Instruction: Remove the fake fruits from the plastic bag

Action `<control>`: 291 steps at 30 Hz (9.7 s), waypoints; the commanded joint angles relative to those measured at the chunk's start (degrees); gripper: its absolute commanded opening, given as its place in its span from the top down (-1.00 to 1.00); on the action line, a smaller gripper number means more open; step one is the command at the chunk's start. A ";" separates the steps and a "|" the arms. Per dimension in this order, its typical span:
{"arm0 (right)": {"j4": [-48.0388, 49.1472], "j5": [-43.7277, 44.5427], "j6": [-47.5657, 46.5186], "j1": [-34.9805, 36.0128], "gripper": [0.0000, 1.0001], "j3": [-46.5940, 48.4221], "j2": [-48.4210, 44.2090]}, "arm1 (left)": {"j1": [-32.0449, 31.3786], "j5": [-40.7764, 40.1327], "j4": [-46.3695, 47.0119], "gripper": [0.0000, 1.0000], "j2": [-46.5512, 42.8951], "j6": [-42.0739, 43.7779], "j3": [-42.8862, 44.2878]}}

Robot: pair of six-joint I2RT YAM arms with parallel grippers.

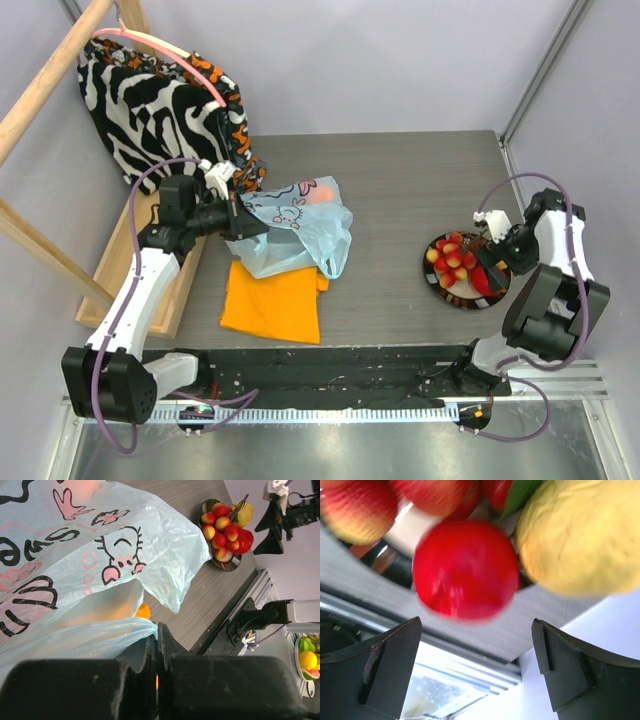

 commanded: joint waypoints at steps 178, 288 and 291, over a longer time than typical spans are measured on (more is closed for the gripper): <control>28.54 27.17 20.69 66.71 0.97 31.47 26.83 | -7.38 9.44 19.33 1.00 6.12 -16.44 10.31; -3.74 14.62 -8.96 50.28 -0.40 5.31 -37.29 | -5.27 9.52 19.07 1.00 3.85 -17.14 8.30; 0.91 8.63 4.63 50.54 -0.38 16.65 -26.94 | -5.27 10.22 18.37 1.00 1.47 -15.74 3.04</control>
